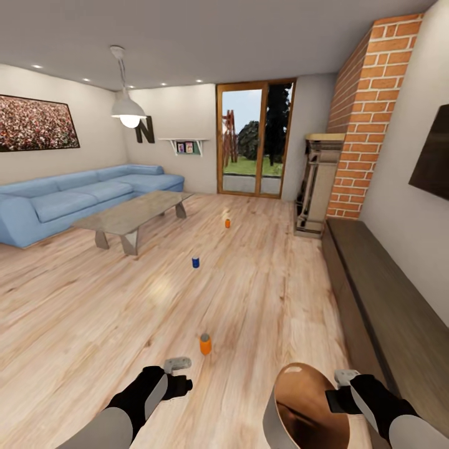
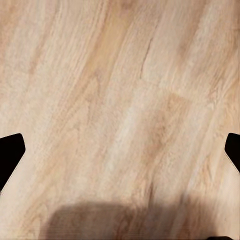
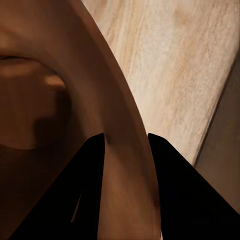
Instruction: Put the three can of soda from the living room inside the tash can in the kitchen.
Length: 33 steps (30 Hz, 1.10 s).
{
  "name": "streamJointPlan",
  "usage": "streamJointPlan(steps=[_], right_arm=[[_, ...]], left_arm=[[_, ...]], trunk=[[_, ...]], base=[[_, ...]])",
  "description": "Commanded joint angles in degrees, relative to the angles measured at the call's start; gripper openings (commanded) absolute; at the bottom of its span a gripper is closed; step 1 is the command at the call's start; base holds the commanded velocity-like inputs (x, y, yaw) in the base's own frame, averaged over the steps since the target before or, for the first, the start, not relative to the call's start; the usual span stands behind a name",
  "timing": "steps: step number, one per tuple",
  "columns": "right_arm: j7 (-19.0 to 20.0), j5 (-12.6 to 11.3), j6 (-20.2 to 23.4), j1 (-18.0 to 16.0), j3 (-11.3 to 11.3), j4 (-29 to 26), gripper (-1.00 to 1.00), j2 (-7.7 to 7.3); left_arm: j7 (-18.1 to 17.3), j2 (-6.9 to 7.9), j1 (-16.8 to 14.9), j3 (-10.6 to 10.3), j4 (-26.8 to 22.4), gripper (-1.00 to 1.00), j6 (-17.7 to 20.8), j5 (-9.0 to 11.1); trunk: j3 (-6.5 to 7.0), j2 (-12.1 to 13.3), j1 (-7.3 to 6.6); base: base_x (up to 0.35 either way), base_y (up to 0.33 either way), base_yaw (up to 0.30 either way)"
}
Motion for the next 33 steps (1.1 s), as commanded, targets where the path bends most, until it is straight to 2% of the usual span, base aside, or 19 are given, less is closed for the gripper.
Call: streamJointPlan(steps=[1, 13, 33], right_arm=[[0.4, -0.8, 0.1, 0.0, -0.2, 0.0, -1.0, 0.01], [0.3, -0.8, 0.1, 0.0, -0.2, 0.0, -1.0, 0.09], [0.3, -0.8, 0.1, 0.0, -0.3, -0.1, -1.0, 0.01]], left_arm=[[0.0, -0.01, 0.0, 0.0, 0.0, 1.0, 0.0, 0.0], [0.0, -0.02, 0.0, 0.0, 0.0, 1.0, 0.0, 0.0], [0.0, -0.04, 0.0, 0.0, 0.0, 1.0, -0.1, 0.0]], trunk=[[0.0, 0.0, 0.0], [-0.03, 0.0, 0.0], [-0.03, 0.0, 0.0]], base=[[0.345, 0.0, -0.014], [0.345, 0.0, -0.088], [0.341, -0.027, -0.005]])
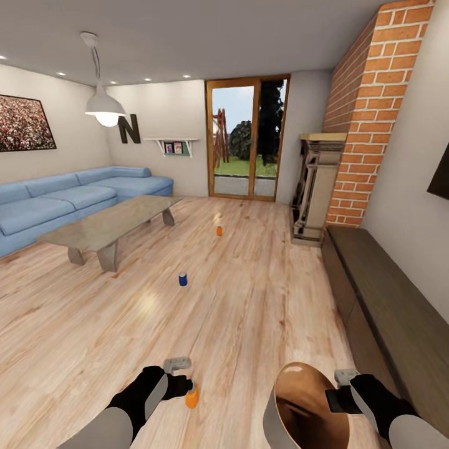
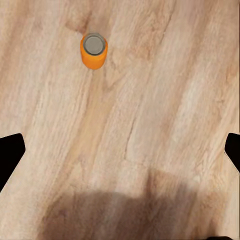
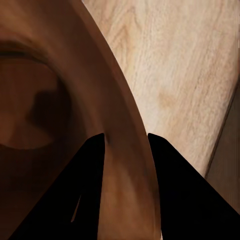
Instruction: Put the three can of soda from the living room inside the tash can in the kitchen.
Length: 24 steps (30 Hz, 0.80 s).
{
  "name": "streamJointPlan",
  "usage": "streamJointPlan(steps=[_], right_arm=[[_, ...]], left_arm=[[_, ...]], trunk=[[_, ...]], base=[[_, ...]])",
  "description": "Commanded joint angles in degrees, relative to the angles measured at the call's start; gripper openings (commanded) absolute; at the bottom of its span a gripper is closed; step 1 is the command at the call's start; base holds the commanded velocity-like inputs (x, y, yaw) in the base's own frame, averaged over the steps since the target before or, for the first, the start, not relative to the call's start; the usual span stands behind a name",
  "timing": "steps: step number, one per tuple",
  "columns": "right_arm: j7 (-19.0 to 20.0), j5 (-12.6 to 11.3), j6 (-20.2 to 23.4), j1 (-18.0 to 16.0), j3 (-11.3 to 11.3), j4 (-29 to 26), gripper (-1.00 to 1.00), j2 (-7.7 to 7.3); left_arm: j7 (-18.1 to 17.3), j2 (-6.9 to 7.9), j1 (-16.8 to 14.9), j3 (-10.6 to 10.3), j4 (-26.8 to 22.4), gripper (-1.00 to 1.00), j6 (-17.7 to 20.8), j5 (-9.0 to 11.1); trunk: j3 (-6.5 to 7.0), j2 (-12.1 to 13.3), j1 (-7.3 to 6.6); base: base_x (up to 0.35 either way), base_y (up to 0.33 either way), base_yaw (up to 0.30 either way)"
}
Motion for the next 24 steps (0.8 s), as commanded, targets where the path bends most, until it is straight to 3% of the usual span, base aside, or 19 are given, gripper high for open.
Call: streamJointPlan(steps=[1, 12, 24], right_arm=[[0.3, -0.7, 0.1, 0.0, -0.2, 0.0, -1.0, 0.0], [0.3, -0.7, 0.1, 0.0, -0.2, 0.0, -1.0, 0.0], [0.3, -0.7, 0.1, 0.0, -0.2, 0.0, -1.0, 0.0]], left_arm=[[0.0, 0.0, 0.0, 0.0, 0.0, 1.0, 0.0, 0.0], [0.0, 0.01, 0.0, 0.0, -0.1, 1.0, 0.0, 0.0], [-0.1, 0.01, 0.0, 0.0, -0.3, 1.0, 0.0, 0.0]], trunk=[[0.01, 0.0, 0.0], [0.01, 0.0, 0.0], [0.01, 0.0, 0.0]], base=[[0.306, -0.178, 0.0], [0.279, -0.149, 0.0], [0.08, -0.016, 0.0]])
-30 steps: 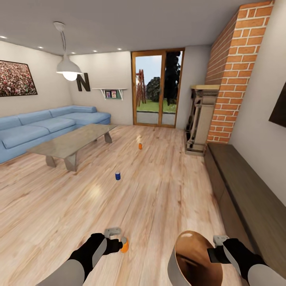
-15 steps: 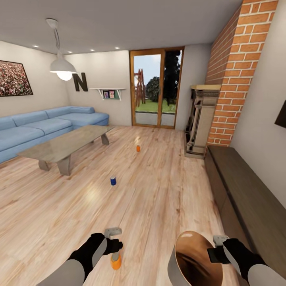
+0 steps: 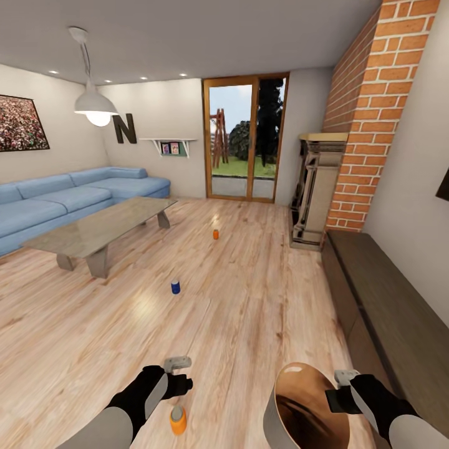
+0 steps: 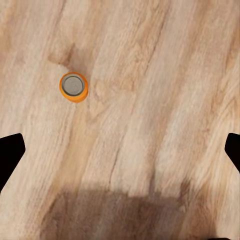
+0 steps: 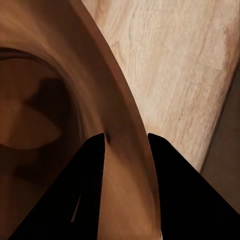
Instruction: Put the three can of soda from the living room inside the tash can in the kitchen.
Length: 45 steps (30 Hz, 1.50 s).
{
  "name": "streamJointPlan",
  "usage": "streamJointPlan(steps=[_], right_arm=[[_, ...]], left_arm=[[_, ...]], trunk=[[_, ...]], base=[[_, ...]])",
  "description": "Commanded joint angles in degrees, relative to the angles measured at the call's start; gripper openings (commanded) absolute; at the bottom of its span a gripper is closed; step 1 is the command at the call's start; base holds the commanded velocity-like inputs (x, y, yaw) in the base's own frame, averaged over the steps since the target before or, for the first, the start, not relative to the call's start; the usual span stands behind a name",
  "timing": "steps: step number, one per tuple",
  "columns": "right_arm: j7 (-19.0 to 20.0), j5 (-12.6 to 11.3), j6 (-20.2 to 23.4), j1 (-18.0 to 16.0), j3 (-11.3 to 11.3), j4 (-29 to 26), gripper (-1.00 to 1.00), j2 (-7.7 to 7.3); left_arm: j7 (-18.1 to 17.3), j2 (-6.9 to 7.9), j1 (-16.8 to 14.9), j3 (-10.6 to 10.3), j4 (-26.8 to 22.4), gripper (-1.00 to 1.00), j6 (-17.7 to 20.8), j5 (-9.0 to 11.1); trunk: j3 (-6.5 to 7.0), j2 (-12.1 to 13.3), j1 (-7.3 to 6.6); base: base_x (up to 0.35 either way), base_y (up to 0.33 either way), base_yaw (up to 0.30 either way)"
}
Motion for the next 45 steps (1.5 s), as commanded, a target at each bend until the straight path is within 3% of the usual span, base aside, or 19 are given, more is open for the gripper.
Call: streamJointPlan(steps=[1, 23, 30, 45], right_arm=[[0.4, -0.8, 0.1, 0.0, -0.2, 0.0, -1.0, 0.01], [0.4, -0.8, 0.1, 0.0, -0.1, 0.0, -1.0, 0.08], [0.4, -0.8, 0.1, 0.0, -0.1, 0.0, -1.0, 0.09], [0.4, -0.8, 0.1, 0.0, -0.1, 0.0, -1.0, 0.09]], left_arm=[[0.0, 0.0, 0.0, 0.0, 0.0, 1.0, 0.0, 0.0], [0.0, -0.08, 0.0, -0.1, 0.3, 1.0, -0.8, 0.0], [0.0, -0.08, 0.0, -1.5, 0.3, 1.0, -1.0, 0.0], [0.0, -0.09, 0.0, -1.8, 0.3, 1.0, -1.1, 0.0]], trunk=[[0.01, 0.0, 0.0], [0.01, 0.0, 0.0], [0.01, 0.0, 0.0], [0.01, 0.0, 0.0]], base=[[0.137, -0.001, 0.0], [0.235, -0.065, 0.0], [0.243, -0.072, 0.0], [0.189, 0.099, 0.0]])
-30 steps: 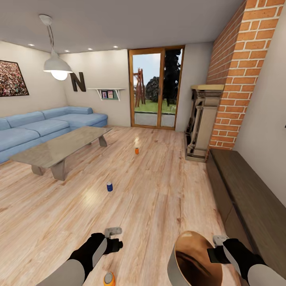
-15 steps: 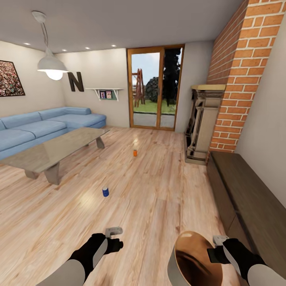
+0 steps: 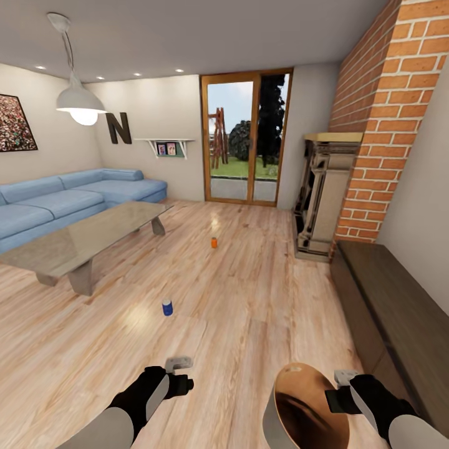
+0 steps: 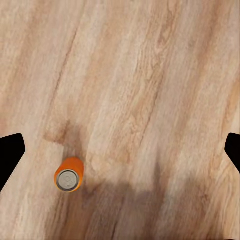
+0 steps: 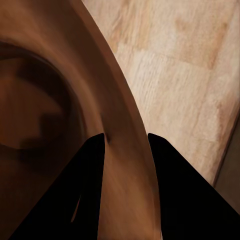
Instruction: Put the three can of soda from the living room inside the tash can in the kitchen.
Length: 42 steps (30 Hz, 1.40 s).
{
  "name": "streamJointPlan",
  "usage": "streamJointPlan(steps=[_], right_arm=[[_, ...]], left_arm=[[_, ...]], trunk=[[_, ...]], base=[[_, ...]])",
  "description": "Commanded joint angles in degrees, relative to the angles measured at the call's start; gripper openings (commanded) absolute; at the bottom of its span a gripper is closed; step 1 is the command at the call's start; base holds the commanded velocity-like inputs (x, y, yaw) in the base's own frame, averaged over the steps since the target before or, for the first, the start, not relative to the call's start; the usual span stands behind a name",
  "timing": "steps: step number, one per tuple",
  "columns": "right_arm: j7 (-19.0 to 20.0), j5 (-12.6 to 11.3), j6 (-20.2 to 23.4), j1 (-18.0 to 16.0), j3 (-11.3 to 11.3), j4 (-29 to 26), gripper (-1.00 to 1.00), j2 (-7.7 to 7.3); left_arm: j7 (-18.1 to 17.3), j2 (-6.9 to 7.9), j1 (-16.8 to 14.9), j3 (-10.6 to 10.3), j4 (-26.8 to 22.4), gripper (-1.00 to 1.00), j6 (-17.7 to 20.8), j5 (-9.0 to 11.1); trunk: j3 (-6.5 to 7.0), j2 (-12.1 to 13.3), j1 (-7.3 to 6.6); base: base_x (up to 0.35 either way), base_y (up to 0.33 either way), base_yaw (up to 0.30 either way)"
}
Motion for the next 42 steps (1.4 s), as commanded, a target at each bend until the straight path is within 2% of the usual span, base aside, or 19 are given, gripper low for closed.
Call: streamJointPlan(steps=[1, 10, 27, 28, 29, 30, 32, 33, 35, 38, 42], right_arm=[[0.4, -0.8, 0.1, 0.0, -0.2, 0.0, -1.0, 0.01], [0.4, -0.8, 0.1, 0.0, -0.2, 0.0, -1.0, 0.01], [0.4, -0.8, 0.1, 0.0, -0.3, -0.5, -1.0, -0.05], [0.4, -0.9, 4.1, -0.2, -0.4, -1.7, -1.0, 0.01], [0.4, -0.9, 4.1, -0.2, -0.4, -1.7, -1.0, 0.01], [0.4, -0.9, 9.1, -0.5, -0.4, -3.5, -1.0, 0.02], [0.3, -0.9, 14.3, -0.9, -0.5, -6.7, -1.0, 0.02], [0.3, -1.0, 19.2, -1.2, -0.5, -11.1, -1.0, 0.01], [0.1, -1.0, 23.4, -1.5, -0.6, -15.8, -1.0, 0.01], [-0.1, -0.9, 27.4, -1.7, -0.7, -21.6, -1.0, 0.01], [-0.6, -0.9, 29.6, -2.4, -0.8, -26.1, -1.0, 0.01]], left_arm=[[0.0, 0.0, 0.0, 0.0, 0.0, 1.0, 0.0, 0.0], [0.0, -0.05, 0.0, -0.3, 0.0, 1.0, -0.1, 0.0], [0.0, -0.09, 0.0, -0.4, -0.2, 1.0, -0.1, 0.0], [-0.1, -0.06, 0.0, -0.4, -0.3, 1.0, -0.1, 0.0], [-0.1, -0.06, 0.0, -0.4, -0.3, 1.0, -0.1, 0.0], [-0.1, -0.04, 0.0, -0.4, -0.3, 1.0, -0.1, 0.0], [-0.1, -0.02, 0.0, -0.4, -0.4, 1.0, 0.0, 0.0], [-0.1, -0.02, 0.0, -0.4, -0.4, 1.0, 0.0, 0.0], [-0.1, -0.01, 0.0, -0.4, -0.4, 1.0, 0.1, 0.0], [-0.1, -0.01, 0.0, -0.4, -0.4, 1.0, 0.1, 0.1], [-0.1, 0.0, 0.0, -0.4, -0.4, 1.0, 0.2, 0.1]], trunk=[[0.01, 0.0, 0.0], [0.01, 0.0, 0.0], [0.01, 0.0, 0.0], [0.01, 0.0, 0.0], [0.01, 0.0, 0.0], [0.01, 0.0, 0.0], [0.01, 0.0, 0.0], [0.01, 0.0, 0.0], [0.01, 0.0, 0.0], [0.01, 0.0, 0.0], [0.01, 0.0, 0.0]], base=[[0.155, 0.023, 0.0], [0.162, 0.006, 0.0], [0.013, 0.0, 0.0], [0.0, 0.0, 0.0], [0.0, 0.0, 0.0], [0.0, 0.0, 0.0], [0.0, 0.0, 0.0], [0.0, 0.0, 0.0], [0.0, 0.0, 0.0], [0.0, 0.0, 0.0], [0.0, 0.0, 0.0]])
